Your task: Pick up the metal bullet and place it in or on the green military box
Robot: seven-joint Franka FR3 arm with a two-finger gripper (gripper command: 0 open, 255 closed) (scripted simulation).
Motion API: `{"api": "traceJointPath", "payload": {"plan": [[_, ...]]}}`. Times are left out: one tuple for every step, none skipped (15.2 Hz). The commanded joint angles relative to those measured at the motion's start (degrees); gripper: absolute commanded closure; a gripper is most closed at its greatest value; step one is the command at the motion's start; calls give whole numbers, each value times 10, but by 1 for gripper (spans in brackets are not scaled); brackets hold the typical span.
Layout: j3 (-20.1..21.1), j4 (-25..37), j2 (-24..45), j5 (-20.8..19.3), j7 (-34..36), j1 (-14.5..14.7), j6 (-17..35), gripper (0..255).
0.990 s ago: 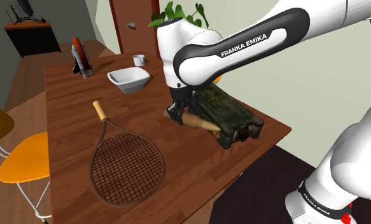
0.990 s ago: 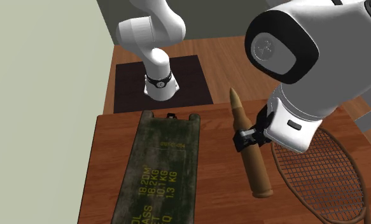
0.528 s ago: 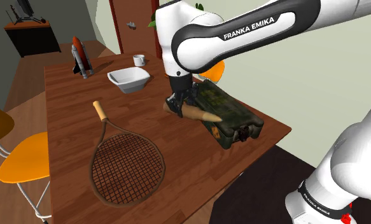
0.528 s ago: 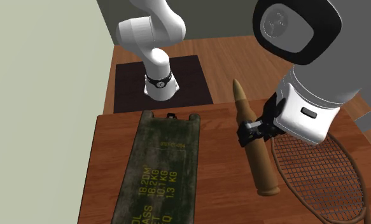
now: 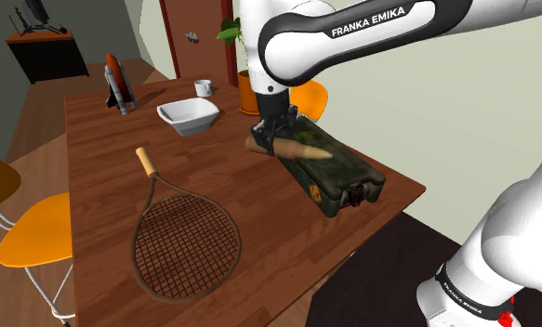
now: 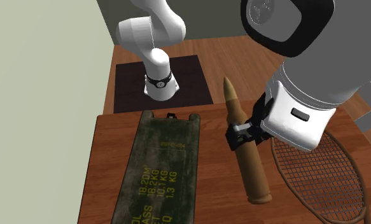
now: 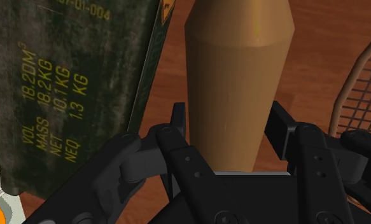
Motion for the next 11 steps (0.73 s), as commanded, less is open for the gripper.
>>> {"api": "traceJointPath", "payload": {"plan": [[-16,-9,-7,-1,-30,-13,6,255],[-24,-11,-8,-2,-43,-20,8,255],[-32,-11,-9,-4,-57,-26,11,255],[-40,-12,-9,-6,-70,-32,13,255],[-47,-11,-8,-7,-83,-39,14,255],[-55,-10,-7,-9,-96,-45,16,255],[-62,-9,-5,-11,-109,-51,18,255],[-69,-6,-3,-13,-122,-58,20,255],[-77,-3,0,-15,-135,-64,21,255],[-84,1,4,-17,-148,-70,23,255],[-91,5,8,-19,-160,-77,24,255]]}}
